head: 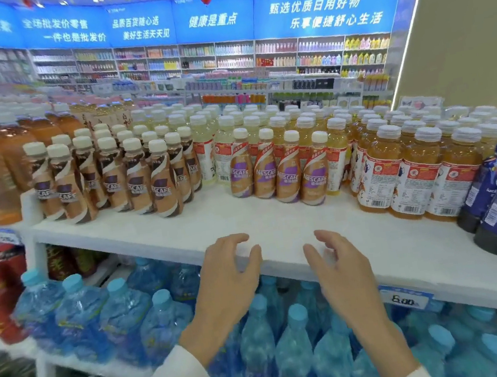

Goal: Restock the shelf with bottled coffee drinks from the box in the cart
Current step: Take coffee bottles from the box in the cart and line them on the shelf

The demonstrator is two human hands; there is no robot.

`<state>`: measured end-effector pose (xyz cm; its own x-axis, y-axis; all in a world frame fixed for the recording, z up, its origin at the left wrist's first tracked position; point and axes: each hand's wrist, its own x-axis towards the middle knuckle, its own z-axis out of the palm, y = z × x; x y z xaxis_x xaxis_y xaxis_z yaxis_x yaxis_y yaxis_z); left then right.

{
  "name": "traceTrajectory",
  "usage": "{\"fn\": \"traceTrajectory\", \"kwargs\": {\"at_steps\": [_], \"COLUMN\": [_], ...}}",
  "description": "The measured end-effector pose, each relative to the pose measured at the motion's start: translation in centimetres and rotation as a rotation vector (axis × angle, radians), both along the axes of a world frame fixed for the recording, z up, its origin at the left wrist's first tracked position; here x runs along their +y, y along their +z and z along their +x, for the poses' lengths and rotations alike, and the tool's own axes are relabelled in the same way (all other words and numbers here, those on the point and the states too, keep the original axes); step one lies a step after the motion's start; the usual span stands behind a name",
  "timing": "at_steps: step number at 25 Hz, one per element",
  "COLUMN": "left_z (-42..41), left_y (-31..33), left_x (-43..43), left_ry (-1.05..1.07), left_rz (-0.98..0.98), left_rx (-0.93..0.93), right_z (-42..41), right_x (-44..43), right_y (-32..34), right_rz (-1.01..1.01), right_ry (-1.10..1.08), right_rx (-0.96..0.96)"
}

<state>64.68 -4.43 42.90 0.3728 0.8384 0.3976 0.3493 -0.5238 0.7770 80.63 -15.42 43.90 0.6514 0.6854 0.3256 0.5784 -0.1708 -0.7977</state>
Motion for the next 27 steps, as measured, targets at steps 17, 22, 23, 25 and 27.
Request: {"fn": "traceTrajectory", "kwargs": {"at_steps": [17,22,23,25,27], "left_z": [-37.5,-50.0,-51.9,-55.2,-58.0], "left_y": [-15.7,-21.1,-22.2,-23.9,-25.2], "left_x": [-7.5,-10.1,-10.8,-11.9,-12.5], "left_ry": [0.570,0.848,0.884,0.942,1.007], "left_rz": [-0.444,-0.613,-0.637,-0.692,-0.740], "left_rx": [-0.072,-0.053,-0.048,-0.090,-0.125], "right_z": [-33.6,-45.6,-47.4,-50.9,-53.9], "right_x": [3.2,5.9,6.5,7.3,8.3], "right_y": [-16.4,-21.8,-22.5,-23.5,-24.2], "right_rz": [-0.298,-0.508,-0.522,-0.566,-0.645], "right_ry": [0.525,0.743,0.773,0.834,0.898], "right_rx": [0.060,0.145,0.148,0.121,0.062]}}
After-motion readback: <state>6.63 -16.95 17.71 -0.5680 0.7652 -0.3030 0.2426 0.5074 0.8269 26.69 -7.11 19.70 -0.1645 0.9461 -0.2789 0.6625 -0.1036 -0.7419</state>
